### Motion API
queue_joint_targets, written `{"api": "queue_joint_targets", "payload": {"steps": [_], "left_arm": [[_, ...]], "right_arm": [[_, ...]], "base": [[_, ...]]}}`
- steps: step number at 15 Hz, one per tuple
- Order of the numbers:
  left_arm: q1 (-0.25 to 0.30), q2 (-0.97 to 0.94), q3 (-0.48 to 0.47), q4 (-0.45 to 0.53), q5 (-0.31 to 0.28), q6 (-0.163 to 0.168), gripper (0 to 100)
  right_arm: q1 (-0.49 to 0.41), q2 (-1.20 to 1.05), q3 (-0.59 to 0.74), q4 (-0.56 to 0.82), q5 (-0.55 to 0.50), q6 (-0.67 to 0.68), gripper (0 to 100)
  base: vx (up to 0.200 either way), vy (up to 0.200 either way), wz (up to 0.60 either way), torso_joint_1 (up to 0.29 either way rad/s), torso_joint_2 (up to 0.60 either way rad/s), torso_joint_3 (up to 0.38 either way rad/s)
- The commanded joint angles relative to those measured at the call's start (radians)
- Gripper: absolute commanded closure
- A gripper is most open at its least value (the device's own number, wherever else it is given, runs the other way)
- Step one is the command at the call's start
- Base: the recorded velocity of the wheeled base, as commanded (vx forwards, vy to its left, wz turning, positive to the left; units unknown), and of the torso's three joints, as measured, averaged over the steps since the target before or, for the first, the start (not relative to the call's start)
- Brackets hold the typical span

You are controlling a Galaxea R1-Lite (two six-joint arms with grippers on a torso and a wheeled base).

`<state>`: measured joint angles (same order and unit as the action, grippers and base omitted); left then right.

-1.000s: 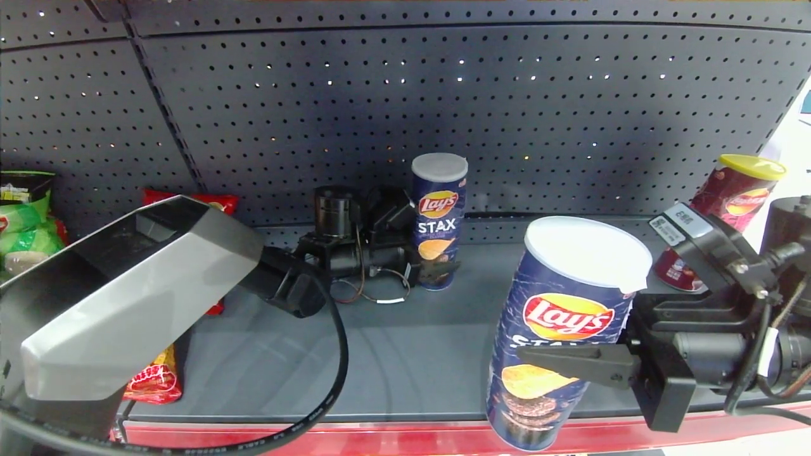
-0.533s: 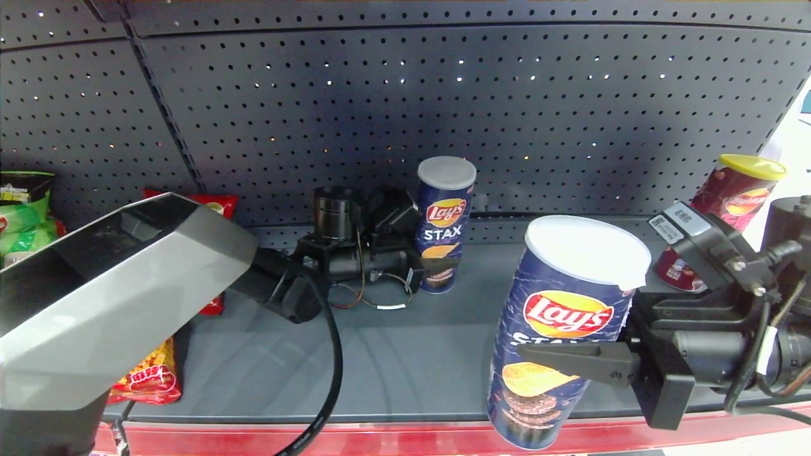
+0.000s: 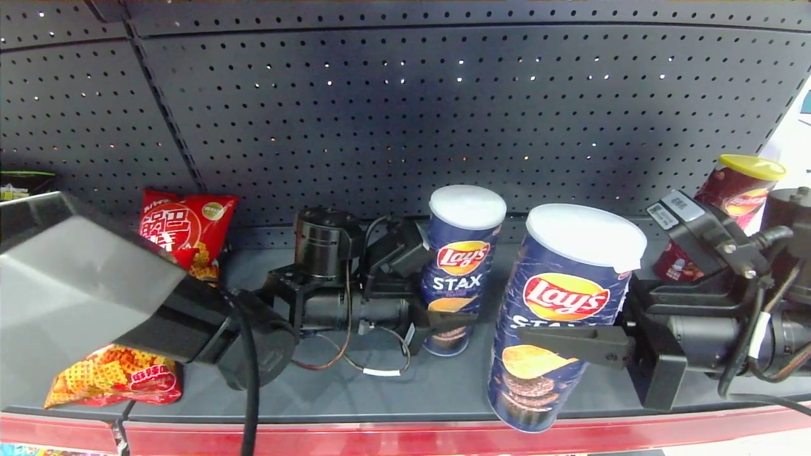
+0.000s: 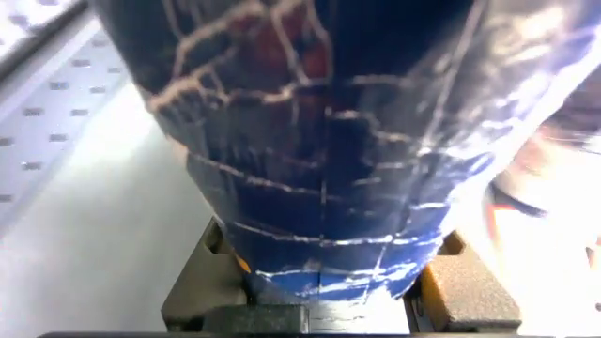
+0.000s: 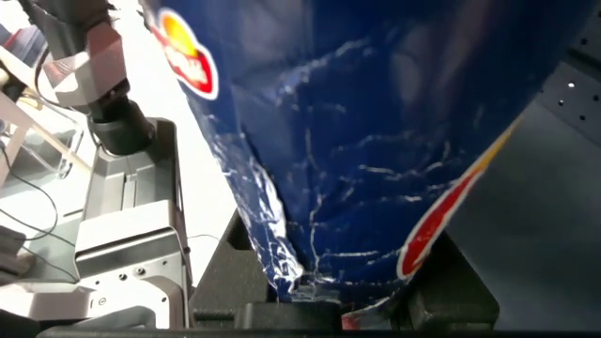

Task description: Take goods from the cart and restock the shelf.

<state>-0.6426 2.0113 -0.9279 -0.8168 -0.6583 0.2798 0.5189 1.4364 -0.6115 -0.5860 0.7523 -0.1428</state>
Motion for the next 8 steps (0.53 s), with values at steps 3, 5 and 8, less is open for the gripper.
{"api": "queue_joint_targets", "payload": {"steps": [3, 5, 8], "left_arm": [[-0.023, -0.128, 0.136, -0.001, 0.012, -0.001, 100], [-0.039, -0.137, 0.175, -0.002, 0.016, -0.001, 100], [-0.065, -0.117, 0.187, -0.002, 0.023, -0.002, 100]], "right_arm": [[0.0, -0.005, -0.002, -0.002, -0.001, 0.0, 100], [0.0, -0.005, -0.002, -0.002, -0.002, 0.0, 100], [0.0, -0.005, -0.014, -0.002, -0.004, 0.003, 100]], "base": [[0.0, 0.0, 0.0, 0.0, 0.0, 0.0], [0.0, 0.0, 0.0, 0.0, 0.0, 0.0], [0.0, 0.0, 0.0, 0.0, 0.0, 0.0]]}}
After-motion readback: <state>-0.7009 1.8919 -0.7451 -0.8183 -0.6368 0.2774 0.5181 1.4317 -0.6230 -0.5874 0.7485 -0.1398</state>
